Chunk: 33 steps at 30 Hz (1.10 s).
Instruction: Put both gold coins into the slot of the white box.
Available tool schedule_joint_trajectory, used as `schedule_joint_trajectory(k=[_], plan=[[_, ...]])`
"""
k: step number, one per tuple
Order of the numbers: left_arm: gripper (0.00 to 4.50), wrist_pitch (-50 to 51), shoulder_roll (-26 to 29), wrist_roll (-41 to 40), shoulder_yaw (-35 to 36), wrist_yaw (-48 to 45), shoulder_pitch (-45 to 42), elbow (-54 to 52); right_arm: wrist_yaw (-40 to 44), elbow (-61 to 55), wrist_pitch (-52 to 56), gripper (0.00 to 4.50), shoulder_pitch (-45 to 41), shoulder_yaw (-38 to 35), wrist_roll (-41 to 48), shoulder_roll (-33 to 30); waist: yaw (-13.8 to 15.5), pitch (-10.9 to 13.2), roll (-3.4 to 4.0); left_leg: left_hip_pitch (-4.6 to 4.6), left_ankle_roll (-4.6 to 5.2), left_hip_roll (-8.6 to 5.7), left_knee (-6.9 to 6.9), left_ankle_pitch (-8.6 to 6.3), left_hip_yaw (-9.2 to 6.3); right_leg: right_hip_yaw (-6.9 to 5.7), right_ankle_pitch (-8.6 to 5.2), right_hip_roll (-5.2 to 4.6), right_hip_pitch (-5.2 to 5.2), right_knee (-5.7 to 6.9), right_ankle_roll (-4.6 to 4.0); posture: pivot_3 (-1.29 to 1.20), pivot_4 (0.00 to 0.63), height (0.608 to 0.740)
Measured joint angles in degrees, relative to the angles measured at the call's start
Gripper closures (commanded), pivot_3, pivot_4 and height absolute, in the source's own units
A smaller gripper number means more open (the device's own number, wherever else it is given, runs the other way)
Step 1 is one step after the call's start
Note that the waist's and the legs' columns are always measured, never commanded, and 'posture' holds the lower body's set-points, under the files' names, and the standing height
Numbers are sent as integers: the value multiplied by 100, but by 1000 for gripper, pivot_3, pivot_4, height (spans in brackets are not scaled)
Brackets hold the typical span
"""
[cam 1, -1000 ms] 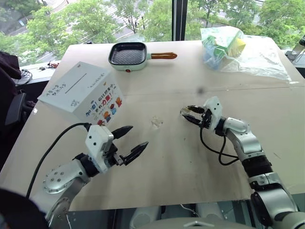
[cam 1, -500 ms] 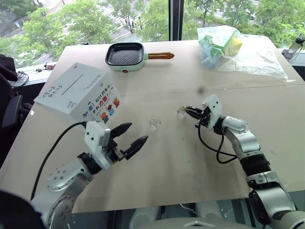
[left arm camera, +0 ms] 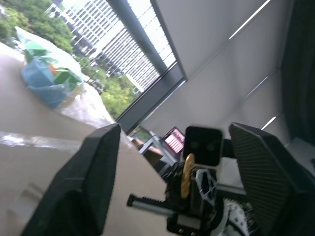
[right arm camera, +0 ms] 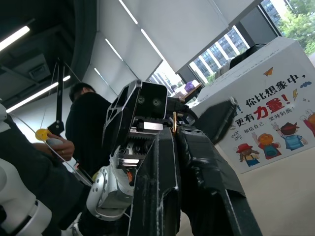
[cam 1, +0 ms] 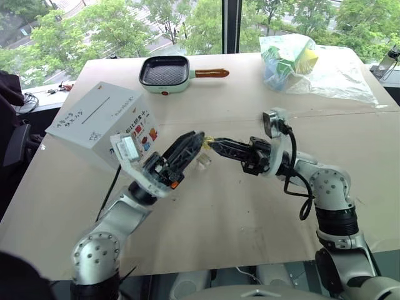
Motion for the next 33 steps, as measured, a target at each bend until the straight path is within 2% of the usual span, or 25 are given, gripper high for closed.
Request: schedule_joint_trajectory(k=[5, 6, 16, 17, 18, 20, 23, 24, 26, 27, 30, 32, 33], plan=[[4320, 114, 142, -253, -120, -284, 159, 22, -195, -96, 74, 4500, -23, -31, 266, 15, 2, 0, 0, -2, 0, 0, -2, 0, -2, 0, 0, 3, -5, 0, 0, 0, 150, 736], [4474, 146, 210, -251, -132, -355, 187, 37, -232, -160, 103, 4500, -23, -32, 330, 13, 6, 0, 1, -2, -1, 0, -2, 0, -1, 1, 0, 3, -5, 0, 0, 0, 150, 736], [4474, 131, 261, -61, -311, -623, 144, 191, -394, -206, 171, 4500, -23, -34, 486, -76, 5, 0, 1, -2, -1, 0, -2, 0, 0, 2, 0, 2, -5, 0, 0, 0, 150, 736], [4500, 119, 272, -35, -322, -630, 140, 199, -403, -206, 164, 3837, -23, -33, 466, -75, 7, 0, 1, -3, 0, 0, -2, 0, 0, 2, 0, 2, -5, -1, 0, 0, 150, 736], [4500, 105, 273, 24, -335, -631, 137, 199, -413, -202, 141, 3539, -25, -33, 452, -75, 8, 0, 1, -3, 0, 0, -2, 0, 1, 2, 0, 2, -5, -1, 0, 0, 150, 736], [4500, 110, 276, 172, -410, -590, 127, 210, -413, -201, 100, 2503, -80, -25, 440, -60, 8, 1, 1, -3, 0, 0, -2, 0, 1, 3, 0, 2, -5, -2, 0, 0, 150, 736], [4500, 22, 392, 560, -294, -389, -67, 293, -532, -178, -92, 1191, -190, -27, 284, 11, 9, 1, 1, -2, -1, 1, -3, 0, -3, 0, 0, 5, -6, 2, 0, 0, 150, 736], [4500, -36, 497, 665, -168, -329, -140, 330, -535, -175, -148, 1191, -192, -23, 220, -6, 10, 1, 1, -2, -1, 1, -3, 0, -4, -1, 0, 5, -7, 2, 0, 0, 150, 736], [4500, -83, 988, 979, 169, -239, -289, 371, -393, -173, -322, 1191, -198, 56, -67, -221, 10, 1, 1, -8, -2, 2, -4, 0, -3, -1, 0, 6, -12, 0, 0, 0, 150, 736], [4500, -82, 1562, 1261, 573, -162, -457, 476, -154, -171, -584, 1191, -203, 201, -495, -544, 11, 1, 1, -13, -2, 1, -4, -1, -1, 1, 0, 6, -18, -1, 0, 0, 150, 736], [4500, -70, 2056, 1464, 1033, -110, -652, 538, 84, -134, -975, 1191, -216, 318, -992, -750, 3, 3, 0, -20, -2, 1, -4, -1, 4, 5, 0, 6, -26, -5, 0, 0, 150, 736], [4500, 136, 3183, 1745, 1507, -213, -840, 853, 391, 131, -1795, 1191, -437, 656, -1806, -883, -38, 15, -20, -44, -6, 7, -3, -1, 4, 8, 3, 20, -60, 8, -5, 0, 150, 736], [4500, 169, 3480, 1881, 1774, -252, -867, 979, 487, 204, -2063, 1191, -503, 675, -2021, -909, -54, 14, -14, -60, -6, 7, -4, -1, 6, 13, 5, 23, -79, 8, -7, 0, 150, 736]])
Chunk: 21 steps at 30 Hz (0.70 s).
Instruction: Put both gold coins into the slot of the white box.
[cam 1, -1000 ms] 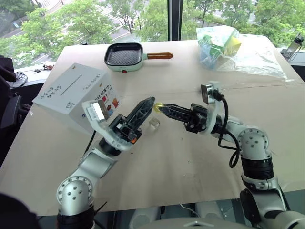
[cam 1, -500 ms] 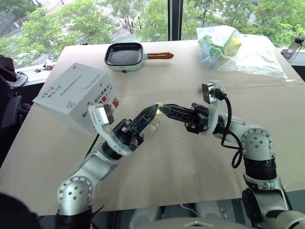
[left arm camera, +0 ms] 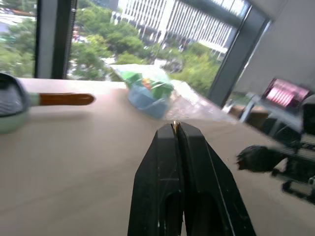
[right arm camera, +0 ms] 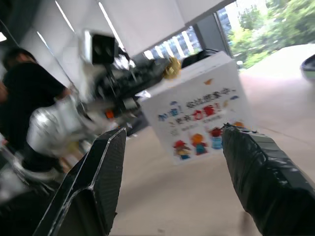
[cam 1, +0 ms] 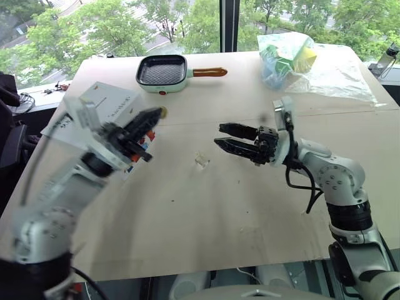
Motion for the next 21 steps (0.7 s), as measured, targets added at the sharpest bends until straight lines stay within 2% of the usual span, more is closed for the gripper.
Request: schedule_joint_trajectory(k=[2, 4, 9, 13, 17, 21], plan=[[4500, 16, 449, 336, 539, -203, 74, 247, 204, 172, -620, 1191, -110, 19, -426, -19, -11, -5, 19, -12, -1, 0, -2, 0, 2, 0, -1, -2, -13, -3, 1, 0, 150, 736], [4500, 31, 898, 786, 848, -947, 464, 1035, 548, 330, -1048, 1191, -314, 165, -778, -153, -67, 2, 31, -31, -2, 0, -7, -1, 0, -1, -1, -1, -35, -5, 0, 0, 150, 736], [4500, 26, 986, 1114, 1229, -2015, 508, 2259, 816, 369, -1209, 1191, -397, 173, -911, -207, -94, 4, 26, -40, -5, 3, -4, -3, -12, -14, -1, -6, -34, -11, 0, 0, 150, 736], [4500, -123, 1213, 1454, 1106, -2853, 364, 2893, 913, 365, -1244, 1191, -527, 224, -945, -117, -93, 4, 26, -37, -5, 2, -3, -3, -11, -13, 0, -7, -32, -8, -1, 0, 150, 736], [4500, -226, 1223, 1820, 475, -3483, 108, 3351, 972, 369, -1329, 1191, -525, 337, -1069, -28, -91, 4, 25, -39, -5, 2, 1, -3, -14, -16, 0, -8, -34, -2, -1, 0, 150, 736], [4500, -818, 1276, 2398, -55, -4128, -591, 4262, 994, 338, -1335, 1191, -509, 370, -1118, 7, -107, 3, 24, -37, -5, 2, 3, -3, -12, -15, 0, -8, -33, -1, -1, 0, 150, 736]])
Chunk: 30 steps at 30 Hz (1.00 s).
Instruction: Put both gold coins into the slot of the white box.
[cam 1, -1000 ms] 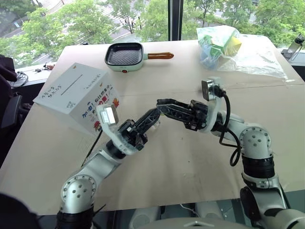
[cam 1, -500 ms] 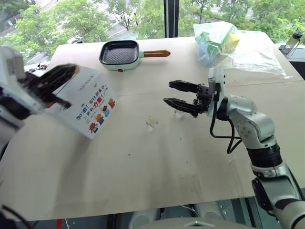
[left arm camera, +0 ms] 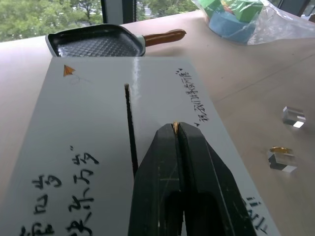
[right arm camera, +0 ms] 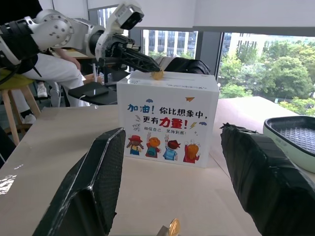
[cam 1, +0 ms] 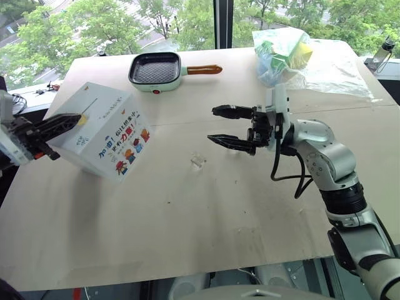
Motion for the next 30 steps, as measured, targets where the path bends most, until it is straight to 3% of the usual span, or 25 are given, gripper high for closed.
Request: schedule_joint_trajectory(k=[10, 17, 21, 27, 28, 30], plan=[[4500, -1130, 65, 1114, -932, -858, -1569, 1967, -73, -70, -4, 1191, 14, 6, -28, 72, -6, -6, 3, 6, 0, -1, 16, 0, 0, 1, 0, 1, 1, 24, 1, 0, 150, 736], [4500, -1307, 50, 1465, -1160, -1006, -1832, 2457, -160, -151, -26, 1191, 51, 6, -40, 144, -36, -7, 4, 22, -13, -1, 28, 8, 7, 13, 0, 4, -6, 86, 0, 0, 150, 736], [3244, -1208, 52, 1518, -1154, -1069, -1784, 2355, -182, -147, -38, 1142, 50, 6, -52, 173, -61, -10, 8, 24, -18, -1, 29, 11, 7, 13, 1, 4, -8, 92, -2, 0, 150, 736], [364, -1060, 23, 1566, -979, -727, -1706, 2154, -190, -101, -89, 1142, 49, 68, -176, 243, -67, -12, 7, 21, -18, -2, 32, 11, 5, 11, 1, 4, -7, 90, -2, 0, 150, 736], [92, -1053, -10, 1561, -919, -647, -1709, 2152, -209, -71, -112, 1142, 49, 110, -252, 267, -68, -13, 6, 20, -18, -2, 33, 12, 4, 9, 1, 4, -8, 90, -2, 0, 150, 736], [92, -934, -116, 1462, -701, -464, -1634, 1959, -353, 91, -251, 1142, 52, 337, -582, 402, -78, -16, -1, 14, -18, -2, 34, 12, 4, 9, 1, 5, -17, 91, -2, 0, 150, 736]])
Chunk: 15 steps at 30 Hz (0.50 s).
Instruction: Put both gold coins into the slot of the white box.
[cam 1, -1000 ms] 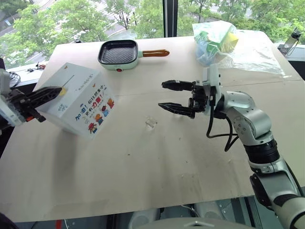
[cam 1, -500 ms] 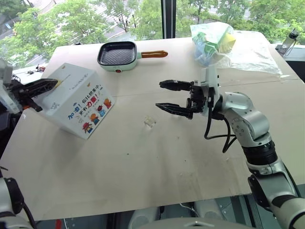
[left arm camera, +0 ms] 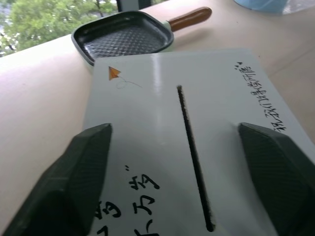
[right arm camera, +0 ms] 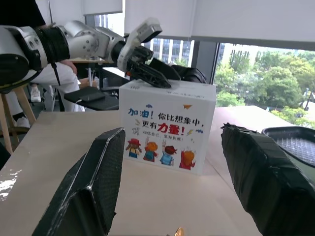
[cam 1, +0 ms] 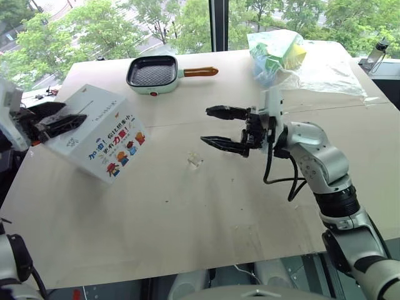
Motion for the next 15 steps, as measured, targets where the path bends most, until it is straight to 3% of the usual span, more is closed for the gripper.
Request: schedule_joint_trajectory(k=[4, 6, 9, 11, 15], plan=[[92, 866, -96, -793, 691, -70, 747, -1623, -389, 668, -316, 1142, 67, 458, -668, 428, -98, -8, -24, -33, -2, -2, 21, 1, 0, -3, 1, -4, -26, 3, -1, 0, 150, 736], [92, 1541, -89, -1298, 1203, -235, 1764, -3100, -569, 1035, -476, 1142, 90, 670, -1003, 632, -176, -8, -24, -31, 0, -4, 21, 0, 7, -4, 1, -10, -31, -1, -1, 0, 150, 736], [92, 2004, -174, -1513, 1524, -339, 2941, -4493, -643, 1400, -445, 1142, 62, 832, -1206, 782, -238, -7, -20, -21, 0, -4, 10, 0, 12, -3, 1, -11, -33, -4, -2, 0, 150, 736], [92, 2272, -512, -1553, 1649, -151, 3774, -5522, -738, 1785, -377, 1142, 55, 934, -1445, 862, -234, -6, -20, -14, -1, -2, -16, 0, 8, -3, 6, -7, -39, -2, -12, 0, 150, 736], [92, 2458, -954, -1576, 1899, 326, 4426, -6417, -903, 2118, -366, 1142, 40, 1048, -1691, 1085, -190, -6, -20, -9, -19, 17, -18, 9, 7, -3, 27, 14, -43, 0, -43, 0, 150, 736]])
